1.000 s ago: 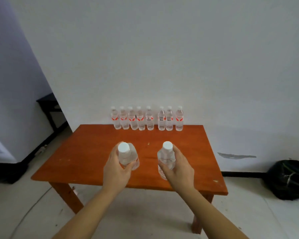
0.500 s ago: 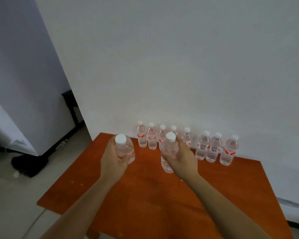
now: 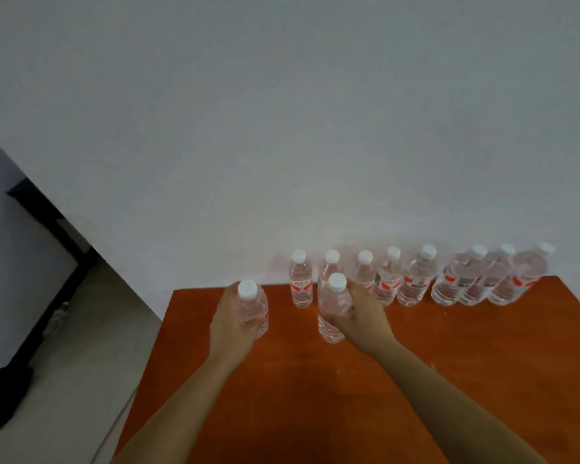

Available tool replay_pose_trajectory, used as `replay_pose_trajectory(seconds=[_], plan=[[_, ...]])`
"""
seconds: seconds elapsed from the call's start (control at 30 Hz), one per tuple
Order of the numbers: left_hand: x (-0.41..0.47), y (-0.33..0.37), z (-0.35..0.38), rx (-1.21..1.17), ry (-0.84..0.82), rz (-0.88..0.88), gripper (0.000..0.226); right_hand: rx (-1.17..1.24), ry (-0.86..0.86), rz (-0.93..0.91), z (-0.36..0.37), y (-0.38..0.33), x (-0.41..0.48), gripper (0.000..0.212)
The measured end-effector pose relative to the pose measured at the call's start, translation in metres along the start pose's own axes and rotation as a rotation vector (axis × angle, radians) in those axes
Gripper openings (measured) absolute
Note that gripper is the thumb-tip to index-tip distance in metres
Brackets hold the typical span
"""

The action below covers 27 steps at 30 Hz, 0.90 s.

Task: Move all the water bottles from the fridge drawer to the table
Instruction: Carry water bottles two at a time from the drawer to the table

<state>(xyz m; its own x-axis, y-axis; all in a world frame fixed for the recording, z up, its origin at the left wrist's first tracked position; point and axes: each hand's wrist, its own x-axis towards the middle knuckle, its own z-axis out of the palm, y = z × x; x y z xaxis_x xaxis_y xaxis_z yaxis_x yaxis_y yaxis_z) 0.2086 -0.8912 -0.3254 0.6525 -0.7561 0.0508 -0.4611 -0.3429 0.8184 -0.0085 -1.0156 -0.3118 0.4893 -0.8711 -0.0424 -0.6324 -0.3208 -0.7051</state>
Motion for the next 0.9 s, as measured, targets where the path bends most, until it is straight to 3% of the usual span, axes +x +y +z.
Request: replay_pose_trajectory(seconds=[0.23, 0.43, 0.63, 0.8, 0.9], plan=[[0.057, -0.037, 0.034, 0.01, -0.18, -0.038, 0.076, -0.149, -0.064, 0.157, 0.037, 0.004, 0.042, 0.074], [0.072, -0.049, 0.078, -0.038, -0.34, -0.031, 0.064, -0.03, -0.055, 0.227, 0.042, 0.032, 0.059, 0.065], [0.072, -0.05, 0.092, -0.033, -0.418, 0.016, 0.069, -0.02, -0.118, 0.21, 0.038, 0.05, 0.06, 0.063], [0.073, -0.05, 0.086, 0.03, -0.495, -0.049, 0.082, -0.018, -0.161, 0.171, 0.037, 0.047, 0.057, 0.069], [0.067, -0.038, 0.082, 0.091, -0.43, -0.023, 0.092, -0.14, -0.164, 0.114, 0.024, 0.041, 0.05, 0.079]])
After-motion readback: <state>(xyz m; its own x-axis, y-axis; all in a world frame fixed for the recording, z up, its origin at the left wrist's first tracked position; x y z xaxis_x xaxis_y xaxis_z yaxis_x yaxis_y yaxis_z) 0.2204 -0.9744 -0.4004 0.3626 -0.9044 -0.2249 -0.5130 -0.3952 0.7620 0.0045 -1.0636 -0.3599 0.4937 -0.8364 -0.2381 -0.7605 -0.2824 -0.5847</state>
